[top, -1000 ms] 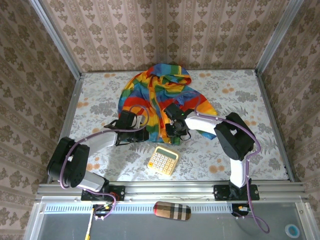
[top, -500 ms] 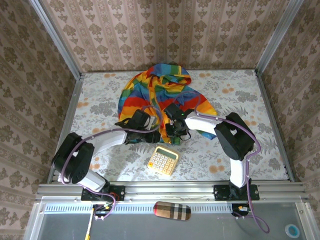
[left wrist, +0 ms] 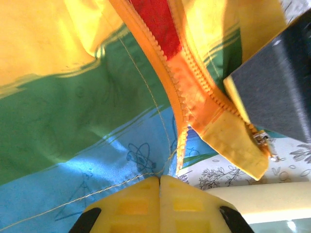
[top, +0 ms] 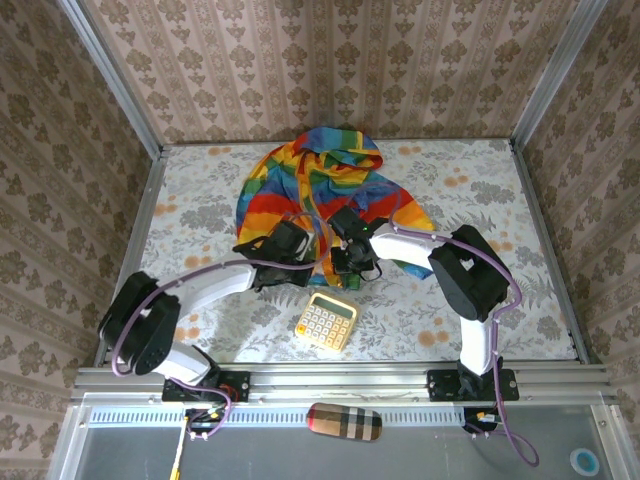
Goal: Zip up the jacket
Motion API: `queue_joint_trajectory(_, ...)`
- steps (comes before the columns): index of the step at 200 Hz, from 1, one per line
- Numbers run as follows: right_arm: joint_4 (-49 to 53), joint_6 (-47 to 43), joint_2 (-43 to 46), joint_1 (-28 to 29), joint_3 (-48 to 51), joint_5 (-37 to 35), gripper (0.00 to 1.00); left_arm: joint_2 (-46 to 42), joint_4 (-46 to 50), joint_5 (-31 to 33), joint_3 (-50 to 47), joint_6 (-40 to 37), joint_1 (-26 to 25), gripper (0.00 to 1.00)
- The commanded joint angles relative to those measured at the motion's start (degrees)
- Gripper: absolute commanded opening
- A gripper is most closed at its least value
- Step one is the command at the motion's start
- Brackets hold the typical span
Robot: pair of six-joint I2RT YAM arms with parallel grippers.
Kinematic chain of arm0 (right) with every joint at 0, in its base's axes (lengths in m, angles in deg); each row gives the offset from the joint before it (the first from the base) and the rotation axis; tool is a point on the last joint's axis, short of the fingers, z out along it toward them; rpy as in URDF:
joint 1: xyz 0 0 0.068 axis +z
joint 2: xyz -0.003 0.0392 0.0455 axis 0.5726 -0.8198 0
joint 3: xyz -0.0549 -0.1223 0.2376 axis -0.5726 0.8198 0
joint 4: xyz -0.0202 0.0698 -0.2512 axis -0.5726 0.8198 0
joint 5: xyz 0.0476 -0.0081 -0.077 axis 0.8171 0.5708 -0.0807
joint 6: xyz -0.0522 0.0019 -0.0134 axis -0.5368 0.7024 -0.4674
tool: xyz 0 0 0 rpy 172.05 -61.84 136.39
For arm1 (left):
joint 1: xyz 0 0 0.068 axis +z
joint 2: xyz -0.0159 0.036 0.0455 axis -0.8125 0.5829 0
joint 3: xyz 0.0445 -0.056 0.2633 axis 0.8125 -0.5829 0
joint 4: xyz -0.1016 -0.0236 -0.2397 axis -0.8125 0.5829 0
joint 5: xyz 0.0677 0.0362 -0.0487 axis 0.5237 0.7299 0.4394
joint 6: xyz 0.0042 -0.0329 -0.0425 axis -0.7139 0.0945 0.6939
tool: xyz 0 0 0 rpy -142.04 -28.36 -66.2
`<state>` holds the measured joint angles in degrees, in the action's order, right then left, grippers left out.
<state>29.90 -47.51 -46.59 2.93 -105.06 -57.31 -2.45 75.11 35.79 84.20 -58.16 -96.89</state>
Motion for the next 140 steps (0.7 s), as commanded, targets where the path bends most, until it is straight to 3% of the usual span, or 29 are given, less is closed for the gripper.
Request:
queue_joint_trajectory(1, 5.22, -0.47, -4.05, -1.06, 2.91, -5.37, 0.05, -4.06, 0.16, -2.1, -1.76, 0.4, 2.7, 0.0)
queue_joint_trajectory(26, 5.31, -0.74, -2.65, -1.04, 2.84, -5.28, 0.08, -7.95, -2.41, -7.74, -4.95, 2.64, 6.58, 0.0)
queue_joint_trajectory(58, 2.65, -0.55, 4.49, -0.82, 3.33, -1.43, 0.36, -11.59, -10.61, -18.87, -10.68, 8.38, 13.03, 0.0)
queue_joint_trajectory(74, 1.89, 0.26, 8.71, -0.71, 3.0, -0.1, 0.44, -12.37, -15.16, -23.43, -13.23, 10.85, 15.5, 0.0)
queue_joint_trajectory(110, 2.3, 1.81, 13.79, -0.44, -0.49, 2.13, 0.46, -11.72, -23.53, -31.56, -16.61, 14.28, 19.82, 0.0)
queue_joint_trajectory(140, -0.77, 5.31, 14.67, -0.34, -3.2, 11.19, 0.51, -11.76, -28.54, -35.98, -18.44, 15.5, 21.16, 0.0)
